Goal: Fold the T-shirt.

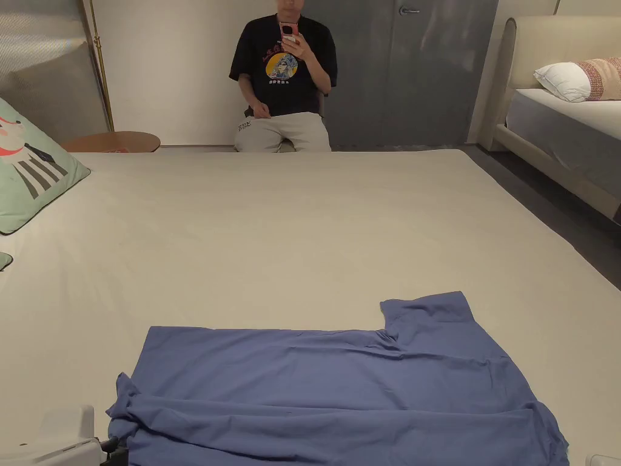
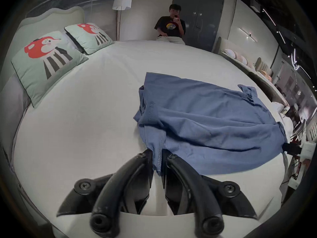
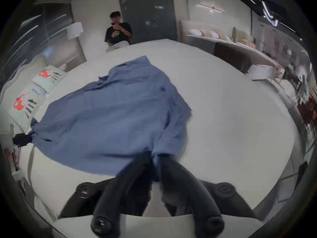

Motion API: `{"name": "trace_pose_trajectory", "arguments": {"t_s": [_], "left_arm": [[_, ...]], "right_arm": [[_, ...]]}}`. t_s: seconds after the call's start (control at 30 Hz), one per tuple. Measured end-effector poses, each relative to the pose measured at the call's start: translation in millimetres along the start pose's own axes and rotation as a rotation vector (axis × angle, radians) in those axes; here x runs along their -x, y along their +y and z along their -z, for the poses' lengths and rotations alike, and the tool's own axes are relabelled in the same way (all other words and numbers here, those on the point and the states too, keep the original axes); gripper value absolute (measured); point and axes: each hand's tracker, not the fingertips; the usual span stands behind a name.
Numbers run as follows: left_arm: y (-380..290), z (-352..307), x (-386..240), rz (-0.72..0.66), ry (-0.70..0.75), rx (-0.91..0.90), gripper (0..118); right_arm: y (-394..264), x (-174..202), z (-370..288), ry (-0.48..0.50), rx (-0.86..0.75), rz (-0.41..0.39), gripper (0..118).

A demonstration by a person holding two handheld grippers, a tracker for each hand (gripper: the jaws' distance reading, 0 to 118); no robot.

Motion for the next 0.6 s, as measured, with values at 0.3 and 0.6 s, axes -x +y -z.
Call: {"name": "trace_pose_trajectory", "arguments": {"t_s": [0.3, 0.6], "left_arm": [[-24, -66, 16, -0.094, -0.011, -0.006, 5], [-97, -98, 46, -0.236, 0.054, 0.053, 5]], "right_arm": [[19, 2, -44, 0.002, -0.034, -0.043, 7], [-11, 16, -64, 0.027, 0.080, -0.110, 6]]}}
